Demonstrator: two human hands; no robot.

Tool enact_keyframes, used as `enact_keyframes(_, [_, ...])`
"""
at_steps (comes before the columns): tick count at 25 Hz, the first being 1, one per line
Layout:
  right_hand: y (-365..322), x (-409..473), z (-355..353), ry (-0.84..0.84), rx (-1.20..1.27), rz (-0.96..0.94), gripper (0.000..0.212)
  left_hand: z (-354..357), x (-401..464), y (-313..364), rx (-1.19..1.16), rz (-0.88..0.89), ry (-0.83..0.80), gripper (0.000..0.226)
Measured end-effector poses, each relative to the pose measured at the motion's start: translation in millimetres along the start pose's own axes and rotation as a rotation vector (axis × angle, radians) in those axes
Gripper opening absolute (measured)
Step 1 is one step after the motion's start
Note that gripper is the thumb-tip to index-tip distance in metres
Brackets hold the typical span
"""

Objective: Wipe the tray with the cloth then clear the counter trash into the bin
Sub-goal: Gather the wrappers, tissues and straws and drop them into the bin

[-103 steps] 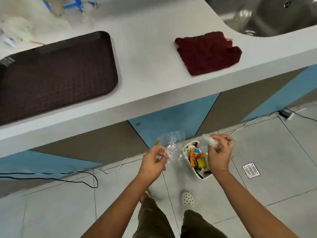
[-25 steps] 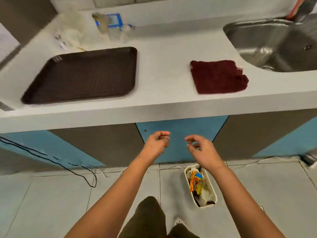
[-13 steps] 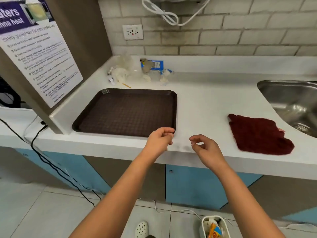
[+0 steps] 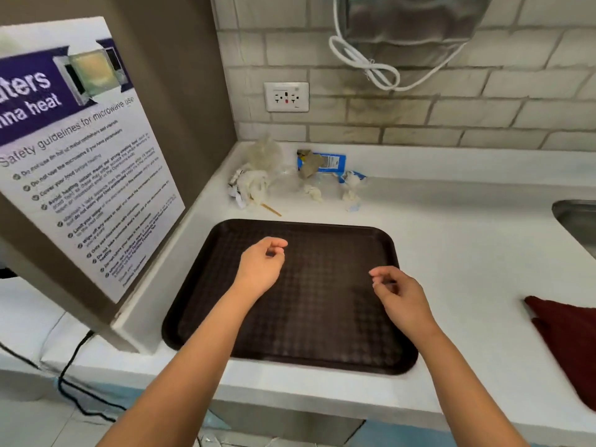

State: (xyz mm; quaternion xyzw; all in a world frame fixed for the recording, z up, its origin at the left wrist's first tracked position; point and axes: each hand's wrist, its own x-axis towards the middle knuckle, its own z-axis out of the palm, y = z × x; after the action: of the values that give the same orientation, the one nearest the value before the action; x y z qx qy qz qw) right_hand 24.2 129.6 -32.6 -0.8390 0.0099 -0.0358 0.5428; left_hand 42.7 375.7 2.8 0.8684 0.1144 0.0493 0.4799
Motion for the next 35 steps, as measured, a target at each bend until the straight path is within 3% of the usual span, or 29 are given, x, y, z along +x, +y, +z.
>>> enact_keyframes(5, [3.7,46.6,7.8,0.092,-0.066,0.035,0.026,-14.4,60.2,-18.2,0.106,-0.010,0.044,0.023])
enact_keyframes(10, [-4.3,124.8,10.8,0.067,-0.110,-0.075,0.023,-16.4,125.0,-20.7,0.186,0.027,0.098,0.028])
enact_keyframes(15, [2.8,190.4,12.9,0.040,-0.193,-0.117,0.025,-7.1,199.0,-22.8,0.408,0.065,0.009,0.040])
enact_keyframes(20, [9.9,258.3,27.5,-0.082,-0.383,-0.110,0.028,-3.3,256.3,-32.3,0.692,0.094,-0.032,0.048])
enact_keyframes(23, [9.1,307.5,39.2,-0.298,-0.599,-0.156,0.050,3.7,280.9,-42.6,0.901,0.032,-0.075,0.060])
enact_keyframes(26, [8.1,344.6,51.2,-0.484,-0.732,-0.090,0.071,9.1,294.5,-50.3,0.904,-0.065,-0.051,0.066])
enact_keyframes(28, [10.5,356.0,56.7,-0.481,-0.772,-0.069,0.071,9.5,297.5,-52.6,0.924,-0.055,-0.014,0.064])
enact_keyframes(32, [16.3,359.9,62.0,-0.348,-0.650,-0.013,0.047,3.1,299.0,-54.0,0.757,-0.035,0.083,0.048])
enact_keyframes(35, [14.8,349.0,68.7,-0.269,-0.655,-0.060,0.029,-3.3,291.4,-47.9,0.504,0.014,0.341,0.039])
